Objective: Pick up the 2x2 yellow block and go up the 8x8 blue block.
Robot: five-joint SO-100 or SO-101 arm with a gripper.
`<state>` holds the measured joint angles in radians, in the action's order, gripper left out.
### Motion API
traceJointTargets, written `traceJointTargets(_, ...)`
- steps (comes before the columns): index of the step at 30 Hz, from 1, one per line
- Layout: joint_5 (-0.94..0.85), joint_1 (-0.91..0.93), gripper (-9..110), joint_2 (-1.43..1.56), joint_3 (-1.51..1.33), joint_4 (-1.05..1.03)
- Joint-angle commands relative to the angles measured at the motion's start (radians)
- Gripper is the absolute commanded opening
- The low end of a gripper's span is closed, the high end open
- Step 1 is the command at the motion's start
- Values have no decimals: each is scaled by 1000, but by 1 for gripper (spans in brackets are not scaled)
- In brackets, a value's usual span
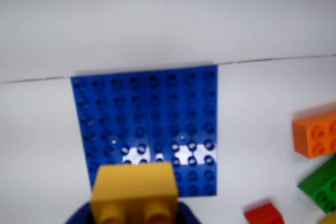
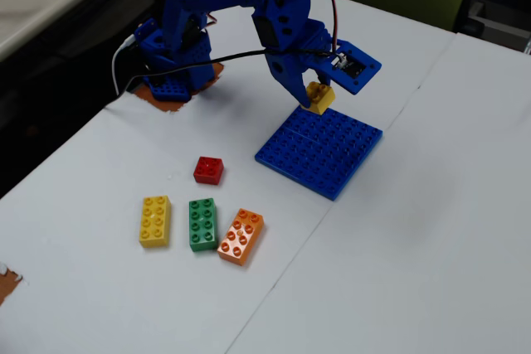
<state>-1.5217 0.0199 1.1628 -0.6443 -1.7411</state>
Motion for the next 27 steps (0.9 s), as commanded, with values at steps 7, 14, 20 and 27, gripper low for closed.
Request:
traceJointTargets(7,-17,31,2,34,21,-5)
traceJointTargets(14,-31,41,2,41,8,-5)
traceJointTargets(20,-31,41,2,58,-9,-5)
traceJointTargets(27,-41,43,2,67,-35,-3)
